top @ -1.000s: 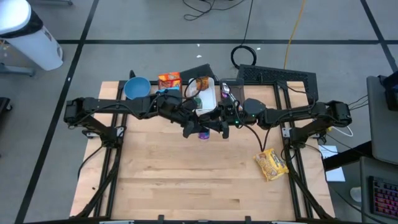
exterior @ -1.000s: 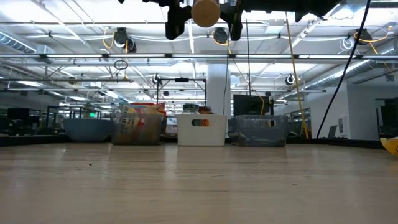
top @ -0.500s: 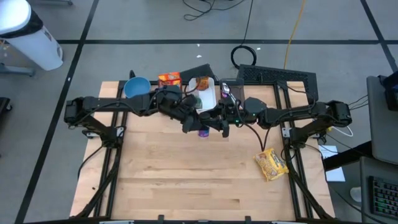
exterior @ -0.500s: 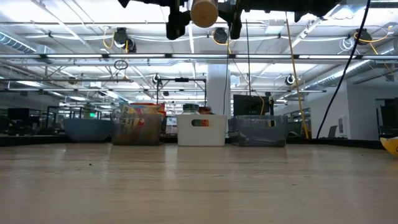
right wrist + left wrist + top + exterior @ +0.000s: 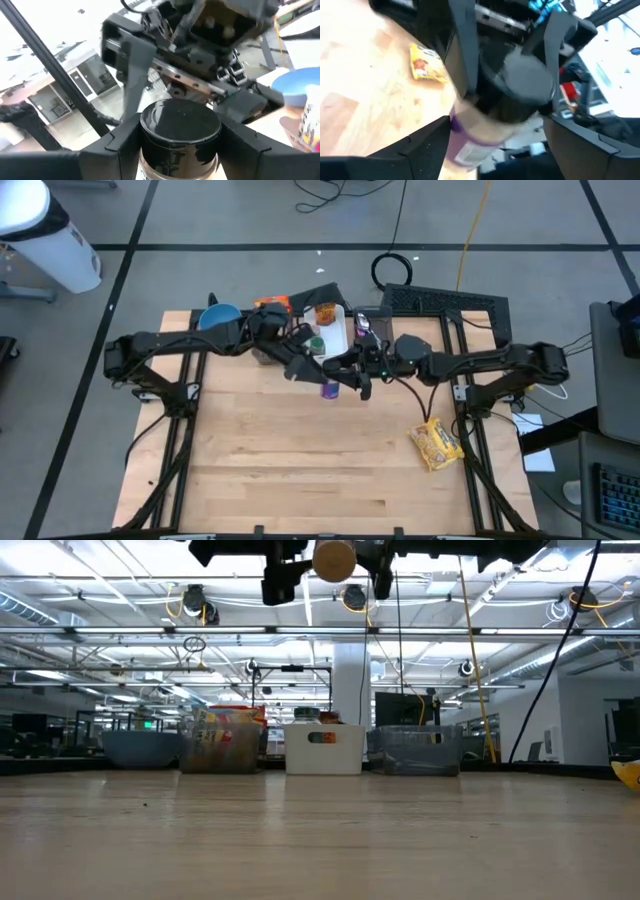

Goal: Pick & Place Food Item
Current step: Put the black seasoning bottle into the white bin

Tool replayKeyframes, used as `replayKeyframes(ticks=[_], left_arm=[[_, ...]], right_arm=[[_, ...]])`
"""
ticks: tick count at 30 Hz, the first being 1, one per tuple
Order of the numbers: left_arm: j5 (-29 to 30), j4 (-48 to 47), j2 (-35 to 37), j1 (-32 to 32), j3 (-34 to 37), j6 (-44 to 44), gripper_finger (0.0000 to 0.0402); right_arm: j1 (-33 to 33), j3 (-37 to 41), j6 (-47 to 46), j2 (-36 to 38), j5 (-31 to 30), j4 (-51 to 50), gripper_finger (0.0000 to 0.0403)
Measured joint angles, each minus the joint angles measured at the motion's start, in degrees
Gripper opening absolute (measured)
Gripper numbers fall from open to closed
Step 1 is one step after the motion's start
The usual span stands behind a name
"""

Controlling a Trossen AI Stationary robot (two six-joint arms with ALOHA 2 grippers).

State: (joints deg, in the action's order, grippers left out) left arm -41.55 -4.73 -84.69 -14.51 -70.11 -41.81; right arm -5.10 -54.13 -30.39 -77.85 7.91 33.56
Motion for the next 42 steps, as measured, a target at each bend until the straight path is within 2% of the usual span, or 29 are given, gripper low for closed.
replayKeyframes(ticks=[6, 10, 16, 24, 27, 36, 42], left_arm=[[-6.49, -3.14, 2.96, -3.06, 0.02, 0.49, 0.0295], [-5.86, -10.25, 6.92, -6.29, -0.03, 5.71, 0.0274], [1.62, -20.2, 14.94, -10.15, 0.0, 14.47, 0.0245], [19.65, -30.18, 24.89, -11.62, -0.02, 24.65, 0.0219], [24.51, -32.43, 27.2, -11.58, 0.02, 27.22, 0.0213], [31.19, -42.68, 29.82, -12.98, 0.72, 36.35, 0.0199], [31.65, -41.83, 29.66, -15.51, 5.19, 39.64, 0.0187]], right_arm=[[-2.22, -0.01, 1.37, 3.52, -0.5, -6.1, 0.02], [-4.4, 0.02, 1.67, 6.77, -0.48, -11.06, 0.02], [-7.77, 0.02, 3.89, 11.09, -1.39, -18.91, 0.02], [-10.5, -0.74, 8.2, 13.62, -6.9, -26.55, 0.02], [-10.97, -2.36, 9.72, 13.04, -9.09, -28.77, 0.02], [-13.77, -11.06, 10.46, 6.42, -10.91, -29.08, 0.02], [-15.23, -19.4, 13.43, -0.84, -11.43, -29.96, 0.02]])
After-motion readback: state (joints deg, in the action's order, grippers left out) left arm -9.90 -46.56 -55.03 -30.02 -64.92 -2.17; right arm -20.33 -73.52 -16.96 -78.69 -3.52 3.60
